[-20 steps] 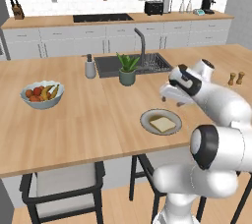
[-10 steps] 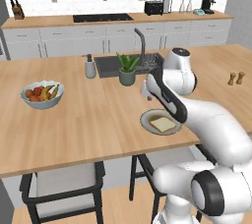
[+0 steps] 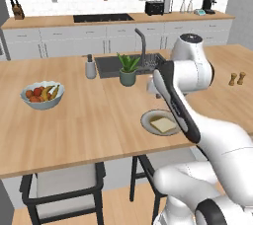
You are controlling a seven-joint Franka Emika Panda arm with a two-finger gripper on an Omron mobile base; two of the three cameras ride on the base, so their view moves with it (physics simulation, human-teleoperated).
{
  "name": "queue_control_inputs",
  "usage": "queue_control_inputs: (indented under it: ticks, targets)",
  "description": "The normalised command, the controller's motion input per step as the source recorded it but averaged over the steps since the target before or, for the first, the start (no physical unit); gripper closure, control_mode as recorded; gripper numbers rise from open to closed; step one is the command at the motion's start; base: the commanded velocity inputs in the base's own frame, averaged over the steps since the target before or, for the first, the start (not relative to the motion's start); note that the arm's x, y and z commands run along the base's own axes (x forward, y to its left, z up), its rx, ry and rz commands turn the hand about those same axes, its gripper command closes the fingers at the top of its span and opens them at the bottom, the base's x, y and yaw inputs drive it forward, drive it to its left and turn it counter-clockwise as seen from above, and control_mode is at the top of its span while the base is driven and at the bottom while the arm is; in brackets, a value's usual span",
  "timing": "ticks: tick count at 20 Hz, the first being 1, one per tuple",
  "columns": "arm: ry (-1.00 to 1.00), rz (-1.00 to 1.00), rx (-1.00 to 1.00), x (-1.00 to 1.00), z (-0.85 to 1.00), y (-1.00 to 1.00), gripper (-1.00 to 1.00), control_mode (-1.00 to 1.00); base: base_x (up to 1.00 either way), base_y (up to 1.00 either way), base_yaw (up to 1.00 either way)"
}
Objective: Start the toaster. Once the lever pops up, take the bread to the plate on the dining counter.
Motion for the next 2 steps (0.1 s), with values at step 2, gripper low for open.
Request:
queue_control_inputs:
  ticks: [2]
  targets:
    - [0.00, -0.03, -0.01, -0.82, 0.43, -0.31, -1.00, -1.00, 0.00, 0.00, 0.00]
